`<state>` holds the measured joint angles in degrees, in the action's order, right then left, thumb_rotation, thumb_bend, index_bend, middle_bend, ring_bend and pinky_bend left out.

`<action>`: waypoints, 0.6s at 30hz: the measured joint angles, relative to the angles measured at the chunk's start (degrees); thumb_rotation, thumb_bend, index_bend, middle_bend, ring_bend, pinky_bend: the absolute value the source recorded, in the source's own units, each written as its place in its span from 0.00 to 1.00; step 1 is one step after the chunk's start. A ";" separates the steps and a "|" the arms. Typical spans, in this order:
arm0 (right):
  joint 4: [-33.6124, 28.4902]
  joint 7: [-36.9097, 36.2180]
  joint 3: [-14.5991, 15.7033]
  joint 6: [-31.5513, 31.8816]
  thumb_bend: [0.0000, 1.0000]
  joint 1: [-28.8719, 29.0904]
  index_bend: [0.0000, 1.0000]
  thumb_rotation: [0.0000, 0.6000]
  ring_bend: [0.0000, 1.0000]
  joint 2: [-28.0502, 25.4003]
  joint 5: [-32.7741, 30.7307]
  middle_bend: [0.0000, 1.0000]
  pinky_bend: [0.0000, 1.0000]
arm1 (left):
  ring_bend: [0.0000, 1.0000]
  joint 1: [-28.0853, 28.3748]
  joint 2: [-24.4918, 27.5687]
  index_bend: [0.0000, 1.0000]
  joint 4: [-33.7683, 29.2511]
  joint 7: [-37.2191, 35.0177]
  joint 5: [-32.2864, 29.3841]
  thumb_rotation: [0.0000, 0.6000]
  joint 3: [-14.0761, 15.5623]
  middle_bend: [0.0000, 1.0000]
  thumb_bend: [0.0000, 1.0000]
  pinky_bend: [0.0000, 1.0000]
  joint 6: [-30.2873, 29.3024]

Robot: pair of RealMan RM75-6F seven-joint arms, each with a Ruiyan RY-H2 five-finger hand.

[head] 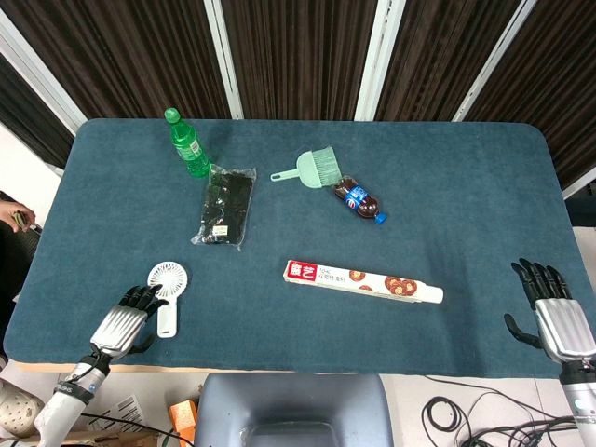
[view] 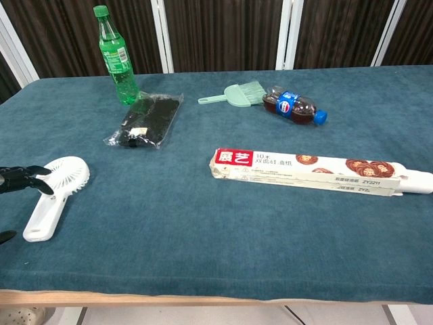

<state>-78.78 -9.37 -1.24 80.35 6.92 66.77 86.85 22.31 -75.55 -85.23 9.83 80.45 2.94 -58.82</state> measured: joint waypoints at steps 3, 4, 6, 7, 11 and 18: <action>-0.07 0.00 0.05 -0.01 0.31 -0.02 0.00 1.00 0.00 -0.03 0.12 0.03 0.00 | 0.00 0.08 -0.02 0.23 0.08 0.02 -0.13 1.00 0.03 0.00 0.39 0.07 0.25; -0.02 -0.01 0.02 0.00 0.31 0.00 0.00 1.00 0.00 -0.02 0.18 0.03 0.00 | 0.00 0.12 -0.01 0.23 0.09 0.07 -0.19 1.00 0.04 0.00 0.39 0.07 0.35; 0.00 -0.01 0.00 -0.02 0.31 -0.04 0.00 1.00 0.00 0.02 0.10 0.03 0.00 | 0.00 0.20 0.04 0.23 0.04 0.09 -0.30 1.00 0.03 0.00 0.39 0.07 0.47; -0.01 -0.01 -0.01 -0.03 0.31 -0.07 0.00 1.00 0.00 0.02 0.06 0.03 0.00 | 0.00 0.23 0.05 0.23 0.04 0.07 -0.30 1.00 0.03 0.00 0.39 0.07 0.53; -0.02 0.08 -0.04 -0.08 0.31 -0.10 0.00 1.00 0.00 0.04 0.04 0.03 0.00 | 0.00 0.37 0.02 0.23 0.17 0.12 -0.49 1.00 0.02 0.00 0.39 0.07 0.81; 0.07 0.18 -0.17 -0.65 0.31 0.04 0.00 1.00 0.00 0.06 -0.29 0.03 0.00 | 0.00 0.45 -0.04 0.23 0.07 0.54 -0.62 1.00 0.09 0.00 0.39 0.07 0.92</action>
<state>-78.71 -9.19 -1.41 79.70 6.96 66.83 86.56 22.76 -75.59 -85.16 10.37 79.83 3.03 -57.90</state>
